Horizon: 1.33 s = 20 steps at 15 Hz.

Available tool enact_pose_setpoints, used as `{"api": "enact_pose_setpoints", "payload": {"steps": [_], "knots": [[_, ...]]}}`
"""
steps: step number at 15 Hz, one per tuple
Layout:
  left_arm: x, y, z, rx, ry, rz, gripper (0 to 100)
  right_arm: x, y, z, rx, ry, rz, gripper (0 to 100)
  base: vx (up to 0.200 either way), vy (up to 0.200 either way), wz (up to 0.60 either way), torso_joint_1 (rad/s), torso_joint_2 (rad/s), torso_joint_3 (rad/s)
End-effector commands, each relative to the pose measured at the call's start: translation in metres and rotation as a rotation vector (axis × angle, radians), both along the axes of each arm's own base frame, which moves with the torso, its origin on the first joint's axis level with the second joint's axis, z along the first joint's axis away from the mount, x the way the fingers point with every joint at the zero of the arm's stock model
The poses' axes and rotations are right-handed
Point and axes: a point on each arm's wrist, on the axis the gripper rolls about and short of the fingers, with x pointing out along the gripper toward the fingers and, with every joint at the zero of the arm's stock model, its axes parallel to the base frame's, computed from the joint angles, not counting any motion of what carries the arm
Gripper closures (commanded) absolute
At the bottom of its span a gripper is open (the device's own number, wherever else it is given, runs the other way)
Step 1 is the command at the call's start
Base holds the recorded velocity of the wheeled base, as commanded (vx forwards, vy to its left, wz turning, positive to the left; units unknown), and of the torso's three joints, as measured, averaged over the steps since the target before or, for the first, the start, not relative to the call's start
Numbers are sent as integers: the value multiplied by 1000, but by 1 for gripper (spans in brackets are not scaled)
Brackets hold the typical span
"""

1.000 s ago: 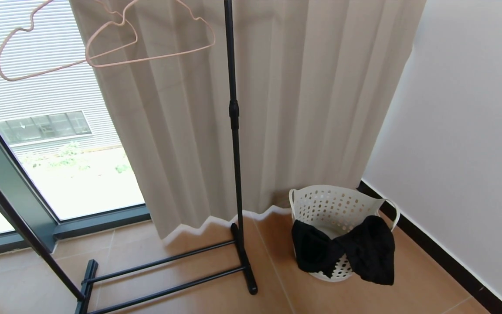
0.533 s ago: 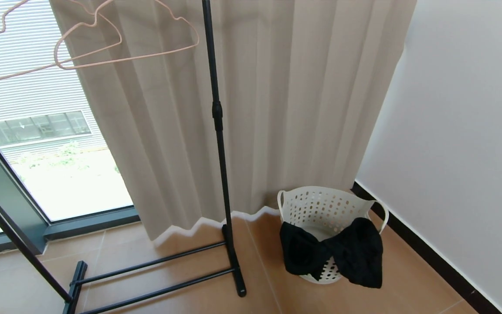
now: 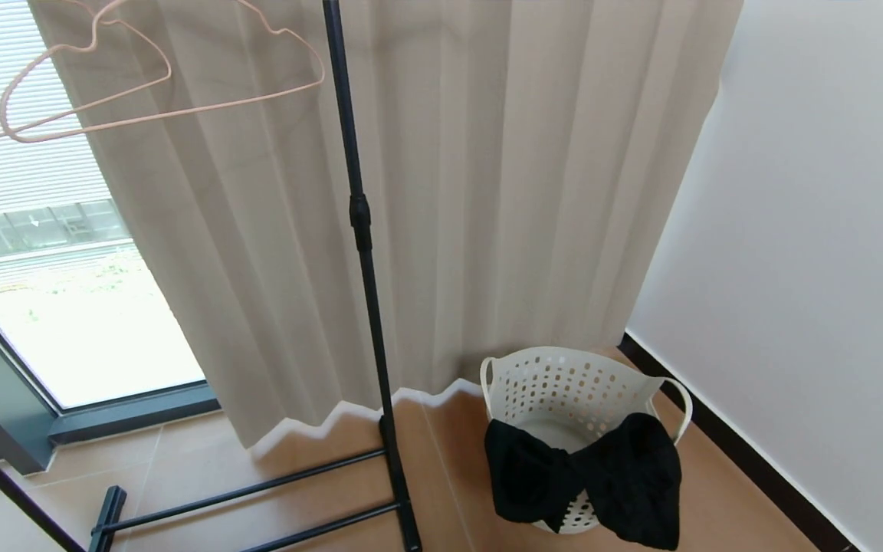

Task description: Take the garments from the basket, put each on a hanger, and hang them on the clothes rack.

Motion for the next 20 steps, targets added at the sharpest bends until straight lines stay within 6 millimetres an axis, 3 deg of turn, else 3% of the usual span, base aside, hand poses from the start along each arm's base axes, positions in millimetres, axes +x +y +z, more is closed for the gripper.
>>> {"api": "enact_pose_setpoints", "payload": {"steps": [1,11,20], "knots": [[0,0,0,0,0,0,0,0,0,0,1,1,2,0,0,0,-600,2,2,-2],[0,0,0,-5,-1,3,0,0,0,0,0,1,0,0,0,0,-240,3,0,1],[0,0,0,-3,0,3,0,0,0,0,0,1,0,0,0,0,0,0,1,-46]]}}
